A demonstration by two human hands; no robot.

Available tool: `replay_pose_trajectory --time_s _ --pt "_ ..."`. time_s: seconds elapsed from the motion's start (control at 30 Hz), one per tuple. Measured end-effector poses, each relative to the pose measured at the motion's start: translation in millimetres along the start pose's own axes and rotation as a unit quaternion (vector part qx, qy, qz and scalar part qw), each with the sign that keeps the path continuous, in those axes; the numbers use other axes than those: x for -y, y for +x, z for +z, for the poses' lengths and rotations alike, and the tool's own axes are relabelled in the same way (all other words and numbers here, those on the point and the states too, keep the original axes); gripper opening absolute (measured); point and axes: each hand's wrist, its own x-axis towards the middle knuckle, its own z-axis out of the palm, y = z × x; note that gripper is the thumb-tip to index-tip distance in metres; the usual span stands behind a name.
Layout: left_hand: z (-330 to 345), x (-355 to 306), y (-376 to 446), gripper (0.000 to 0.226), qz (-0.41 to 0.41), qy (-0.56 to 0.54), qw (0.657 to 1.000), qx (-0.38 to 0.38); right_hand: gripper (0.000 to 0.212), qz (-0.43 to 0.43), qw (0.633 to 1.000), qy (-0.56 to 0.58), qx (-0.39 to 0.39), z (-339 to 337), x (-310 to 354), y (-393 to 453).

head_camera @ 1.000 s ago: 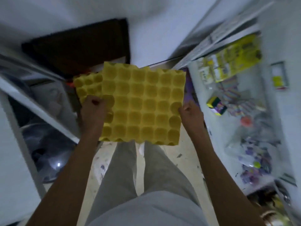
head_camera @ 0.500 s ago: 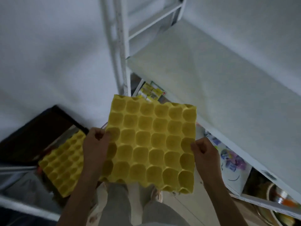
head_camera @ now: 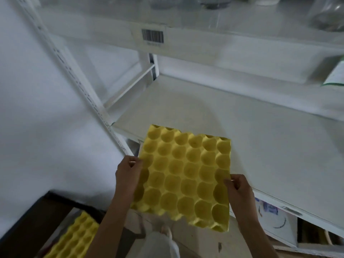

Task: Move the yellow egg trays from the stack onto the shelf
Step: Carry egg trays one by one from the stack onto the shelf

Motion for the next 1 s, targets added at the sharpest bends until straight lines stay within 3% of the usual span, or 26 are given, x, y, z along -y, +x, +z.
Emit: replay_pose_trajectory --time_s 0.13,0.23,0.47,0.7,1.0 --pt "21.1 -20.9 53.5 0.008 0.018 0.006 0.999 0.035 0.021 0.024 0.995 0.093 0.002 18.3 3.4 23.0" --pt "24.5 -37.5 104.1 0.023 0.042 0.013 0.997 0.061 0.032 0.035 0.99 0.139 -0.007 44.4 15.3 42.0" --pt "25.1 -89.1 273.3 0.025 0.13 0.064 0.975 0.172 0.038 0.043 0.982 0.175 -0.051 149.0 64.1 125.4" --pt "30.7 -129.4 389.1 0.043 0.14 0.113 0.946 0.27 0.049 0.066 0.985 0.141 -0.075 224.5 117.3 210.2" --pt "40.8 -116.4 434.5 0.048 0.122 0.11 0.952 0.259 0.073 0.077 0.992 0.066 -0.072 268.6 133.0 254.8"
